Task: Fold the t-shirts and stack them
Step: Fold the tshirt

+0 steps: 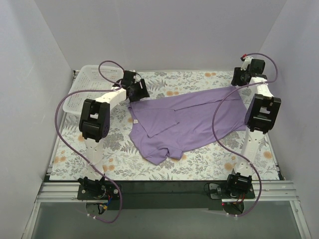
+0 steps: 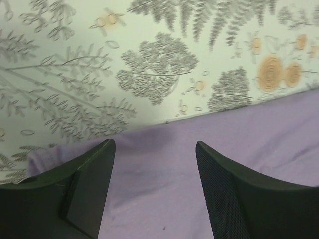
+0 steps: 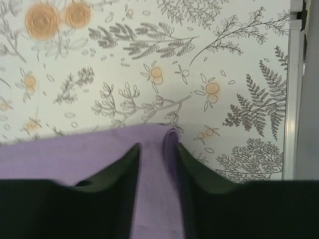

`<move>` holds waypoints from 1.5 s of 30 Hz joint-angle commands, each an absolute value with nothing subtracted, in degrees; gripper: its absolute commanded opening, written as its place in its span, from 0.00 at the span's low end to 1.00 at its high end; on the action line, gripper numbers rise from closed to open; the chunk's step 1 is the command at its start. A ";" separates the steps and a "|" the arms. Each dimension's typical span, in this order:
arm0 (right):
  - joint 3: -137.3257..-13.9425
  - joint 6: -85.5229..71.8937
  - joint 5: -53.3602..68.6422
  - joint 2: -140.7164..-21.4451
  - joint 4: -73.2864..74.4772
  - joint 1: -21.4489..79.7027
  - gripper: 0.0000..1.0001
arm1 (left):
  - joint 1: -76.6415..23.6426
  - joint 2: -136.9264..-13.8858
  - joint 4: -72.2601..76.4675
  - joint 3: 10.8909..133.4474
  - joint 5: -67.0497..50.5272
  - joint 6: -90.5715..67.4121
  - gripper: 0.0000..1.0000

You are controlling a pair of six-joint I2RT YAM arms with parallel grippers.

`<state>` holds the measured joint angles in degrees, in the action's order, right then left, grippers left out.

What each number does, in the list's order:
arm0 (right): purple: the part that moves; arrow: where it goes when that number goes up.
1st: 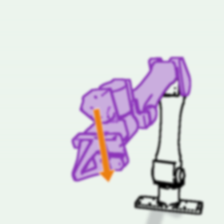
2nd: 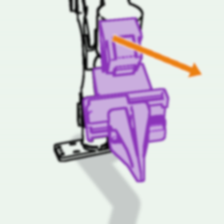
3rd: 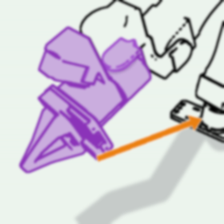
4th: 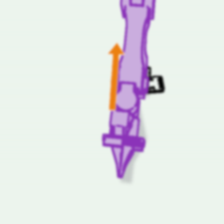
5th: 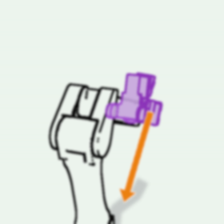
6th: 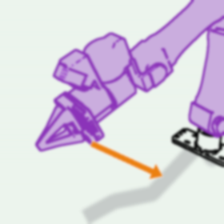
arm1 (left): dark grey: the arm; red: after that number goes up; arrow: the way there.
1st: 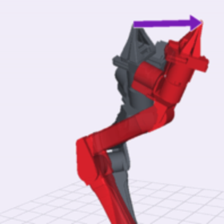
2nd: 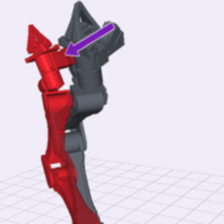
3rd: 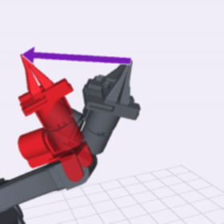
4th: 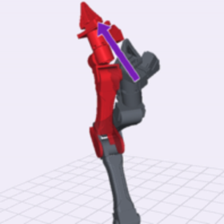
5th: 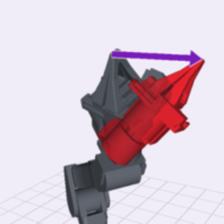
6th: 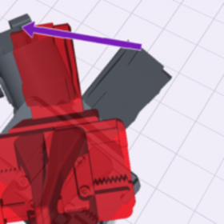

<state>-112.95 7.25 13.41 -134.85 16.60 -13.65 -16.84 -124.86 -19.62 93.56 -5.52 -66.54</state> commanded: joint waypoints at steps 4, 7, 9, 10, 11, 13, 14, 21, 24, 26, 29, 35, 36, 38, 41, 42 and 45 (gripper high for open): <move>-114.71 13.51 9.58 -129.32 15.47 -11.61 0.75 | -16.70 -113.59 -10.83 91.52 -19.57 -65.65 0.64; -105.15 18.35 13.09 -120.70 15.38 -10.11 0.85 | -17.14 -105.40 -7.30 88.17 -21.97 -65.39 0.65; -95.17 24.41 15.55 -115.25 15.29 -8.97 0.86 | -17.31 -100.13 -6.59 83.26 -22.32 -64.95 0.65; -91.88 28.00 15.99 -109.83 15.12 -7.49 0.87 | -17.31 -94.28 -6.33 80.97 -21.89 -64.86 0.66; -88.54 29.86 17.30 -106.90 14.94 -6.69 0.87 | -17.31 -90.91 -5.89 75.12 -20.67 -64.78 0.66; -78.26 35.73 19.24 -98.64 14.86 -4.14 0.88 | -17.14 -80.63 -5.63 68.76 -19.08 -64.51 0.75; -74.31 38.29 22.38 -95.74 14.94 -3.17 0.88 | -16.96 -77.12 -6.06 61.68 -18.03 -65.03 0.83; -49.24 74.58 49.89 -69.90 30.90 7.01 0.89 | -14.68 -49.62 -17.92 41.00 -18.53 -69.76 0.98; -45.89 80.69 53.87 -64.26 38.66 20.07 0.90 | -14.68 -42.13 -19.33 36.14 -25.29 -75.04 0.95; -44.57 78.06 52.66 -63.90 39.55 25.64 0.89 | -14.59 -39.21 -20.38 32.18 -30.40 -80.40 0.88; -42.03 73.32 49.68 -64.95 36.76 32.33 0.84 | -14.68 -34.81 -21.00 27.52 -35.59 -87.00 0.79; -38.41 61.88 38.24 -66.18 25.23 40.42 0.72 | -14.85 -29.45 -26.89 23.73 -35.51 -89.73 0.72; -38.58 61.09 37.54 -66.96 24.53 42.52 0.69 | -14.94 -29.18 -27.16 23.73 -35.51 -89.74 0.70; -39.11 59.68 34.82 -68.28 23.12 45.16 0.67 | -14.94 -29.35 -28.82 24.52 -34.81 -89.56 0.68; -40.60 57.05 29.56 -71.71 19.79 50.70 0.65 | -14.94 -29.53 -31.98 26.45 -32.26 -87.81 0.66; -41.74 56.00 28.57 -73.55 18.99 52.89 0.65 | -14.94 -29.44 -33.12 28.54 -30.08 -86.50 0.66; -44.28 54.15 23.05 -78.37 15.04 57.11 0.66 | -14.94 -28.83 -38.56 32.59 -25.34 -83.86 0.66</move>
<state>-40.05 58.17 30.48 -74.83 21.87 53.34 -14.81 -29.85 -32.16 26.92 -30.61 -86.94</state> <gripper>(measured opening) 0.653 0.665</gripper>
